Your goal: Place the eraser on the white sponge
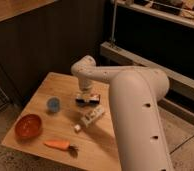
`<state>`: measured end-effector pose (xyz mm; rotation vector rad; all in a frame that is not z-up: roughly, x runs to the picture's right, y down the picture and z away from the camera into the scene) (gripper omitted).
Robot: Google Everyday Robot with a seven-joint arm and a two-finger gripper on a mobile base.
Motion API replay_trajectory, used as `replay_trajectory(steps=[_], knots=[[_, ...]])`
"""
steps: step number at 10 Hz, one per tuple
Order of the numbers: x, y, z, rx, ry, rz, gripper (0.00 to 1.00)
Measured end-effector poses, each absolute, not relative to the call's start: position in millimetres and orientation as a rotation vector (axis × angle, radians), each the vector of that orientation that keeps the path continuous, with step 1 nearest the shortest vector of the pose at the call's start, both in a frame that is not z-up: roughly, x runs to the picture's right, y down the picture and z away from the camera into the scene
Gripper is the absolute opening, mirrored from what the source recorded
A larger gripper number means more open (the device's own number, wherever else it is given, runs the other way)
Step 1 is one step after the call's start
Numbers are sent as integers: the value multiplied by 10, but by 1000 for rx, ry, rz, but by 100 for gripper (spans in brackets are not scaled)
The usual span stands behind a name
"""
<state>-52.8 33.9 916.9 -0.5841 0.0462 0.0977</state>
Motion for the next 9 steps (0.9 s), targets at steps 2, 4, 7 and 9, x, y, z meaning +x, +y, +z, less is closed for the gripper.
replay_trajectory(steps=[2, 4, 7, 9], knots=[[-517, 328, 9257, -590, 57, 97, 10], [-526, 311, 9298, -599, 61, 106, 31], [-547, 278, 9319, -604, 60, 114, 63], [-567, 253, 9318, -603, 54, 116, 79]])
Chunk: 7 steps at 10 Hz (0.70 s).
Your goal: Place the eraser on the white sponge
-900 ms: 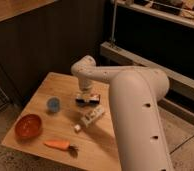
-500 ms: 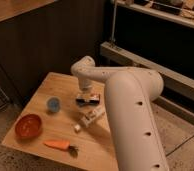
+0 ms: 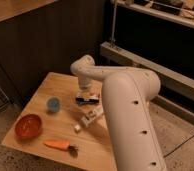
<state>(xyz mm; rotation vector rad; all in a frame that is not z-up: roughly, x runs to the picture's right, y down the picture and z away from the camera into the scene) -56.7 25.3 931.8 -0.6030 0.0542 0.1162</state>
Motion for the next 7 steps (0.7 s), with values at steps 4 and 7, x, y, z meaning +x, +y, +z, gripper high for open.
replay_trajectory(steps=[4, 7], knots=[[-581, 228, 9283, -606, 49, 117, 80], [-655, 156, 9223, -595, 34, 113, 80]])
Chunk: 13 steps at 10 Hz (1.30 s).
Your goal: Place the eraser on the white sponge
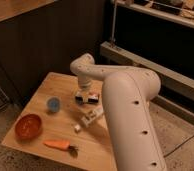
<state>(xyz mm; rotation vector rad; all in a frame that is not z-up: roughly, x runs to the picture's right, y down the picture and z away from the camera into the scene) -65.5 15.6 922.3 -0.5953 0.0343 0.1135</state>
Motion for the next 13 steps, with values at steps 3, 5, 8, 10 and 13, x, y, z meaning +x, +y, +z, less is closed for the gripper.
replay_trajectory(steps=[3, 5, 8, 10, 13], knots=[[-973, -127, 9014, -544, -36, 99, 80], [-1152, -266, 8836, -528, -79, 84, 80], [-1221, -305, 8751, -529, -96, 79, 80], [-1221, -294, 8759, -531, -95, 78, 80], [-1222, -298, 8757, -530, -96, 78, 80]])
